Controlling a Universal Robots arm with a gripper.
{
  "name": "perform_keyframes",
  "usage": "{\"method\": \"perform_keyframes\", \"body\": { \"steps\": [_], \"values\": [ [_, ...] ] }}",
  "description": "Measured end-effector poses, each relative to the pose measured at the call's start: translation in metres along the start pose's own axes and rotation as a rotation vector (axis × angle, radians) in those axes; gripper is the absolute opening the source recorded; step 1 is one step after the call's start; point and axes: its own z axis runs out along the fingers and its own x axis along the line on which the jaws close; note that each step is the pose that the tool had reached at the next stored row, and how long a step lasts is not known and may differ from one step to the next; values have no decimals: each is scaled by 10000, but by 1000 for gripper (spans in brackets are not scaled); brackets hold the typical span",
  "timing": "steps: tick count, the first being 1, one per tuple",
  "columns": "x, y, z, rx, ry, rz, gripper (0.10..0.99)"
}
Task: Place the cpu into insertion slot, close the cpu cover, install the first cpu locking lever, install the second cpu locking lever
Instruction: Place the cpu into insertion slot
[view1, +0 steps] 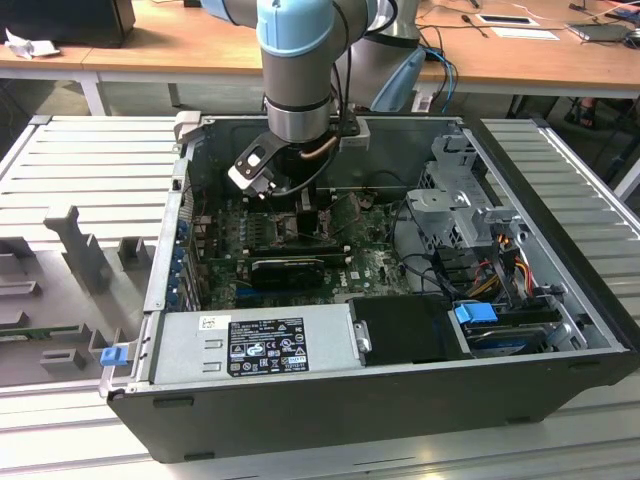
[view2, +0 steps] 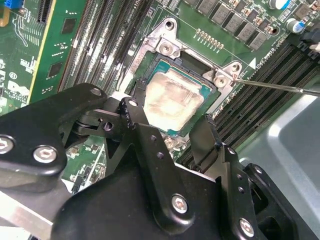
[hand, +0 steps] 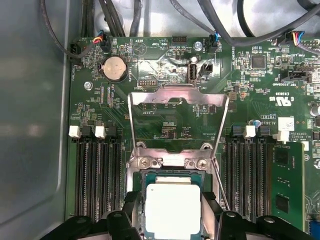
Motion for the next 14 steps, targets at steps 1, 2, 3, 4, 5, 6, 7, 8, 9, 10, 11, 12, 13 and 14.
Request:
{"method": "perform_keyframes", "body": {
  "steps": [1, 2, 3, 4, 5, 6, 7, 8, 9, 10, 11, 12, 13, 14],
  "values": [
    [2, 3, -42, -1, 1, 0, 616],
    [4, 9, -112, 8, -1, 1, 600],
    [5, 11, -137, 11, -3, 1, 600],
    [-1, 12, -138, 11, -7, -2, 471],
    [-18, 12, -139, 11, -9, 0, 349],
    [-28, 12, -141, 11, -9, -1, 290],
    [-33, 12, -143, 13, -10, 0, 227],
    [-39, 13, -144, 13, -9, 0, 227],
    [-43, 13, -150, 14, -9, 1, 106],
    [-43, 14, -160, 15, -11, 0, 106],
    [-43, 15, -174, 14, -12, 0, 106],
    [-42, 16, -188, 14, -12, -1, 106],
    [-42, 17, -197, 14, -12, -1, 106],
    [-41, 18, -211, 14, -12, -1, 106]
  ]
}}
